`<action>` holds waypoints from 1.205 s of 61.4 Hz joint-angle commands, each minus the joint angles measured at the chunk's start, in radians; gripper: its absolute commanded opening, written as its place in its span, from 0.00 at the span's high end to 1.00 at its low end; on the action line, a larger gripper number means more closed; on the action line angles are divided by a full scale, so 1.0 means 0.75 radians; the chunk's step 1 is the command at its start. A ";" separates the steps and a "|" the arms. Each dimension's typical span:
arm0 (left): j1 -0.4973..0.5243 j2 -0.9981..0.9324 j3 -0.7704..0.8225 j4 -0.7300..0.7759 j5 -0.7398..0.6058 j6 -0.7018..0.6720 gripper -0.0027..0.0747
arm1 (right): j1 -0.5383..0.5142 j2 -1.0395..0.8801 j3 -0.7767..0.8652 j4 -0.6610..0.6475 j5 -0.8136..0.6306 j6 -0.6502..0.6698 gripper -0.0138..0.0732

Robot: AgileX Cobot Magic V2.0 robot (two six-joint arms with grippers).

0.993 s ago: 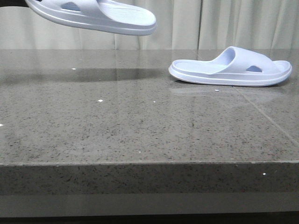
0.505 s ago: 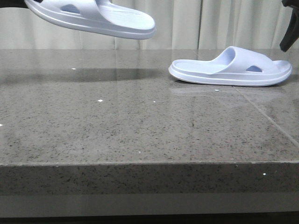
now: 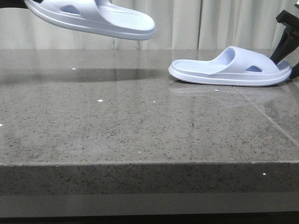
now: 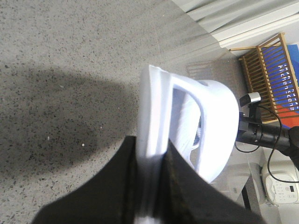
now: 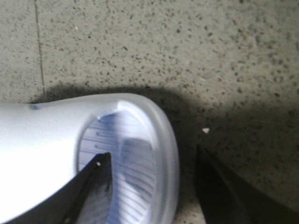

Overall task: Insert blue slippers together front up
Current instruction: 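Reach the right gripper to the other slipper's heel and grasp, then lift the second slipper off the table with the right gripper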

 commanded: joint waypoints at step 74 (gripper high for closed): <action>-0.001 -0.081 -0.039 -0.129 0.125 -0.011 0.99 | -0.124 -0.106 -0.313 0.650 0.460 -0.128 0.92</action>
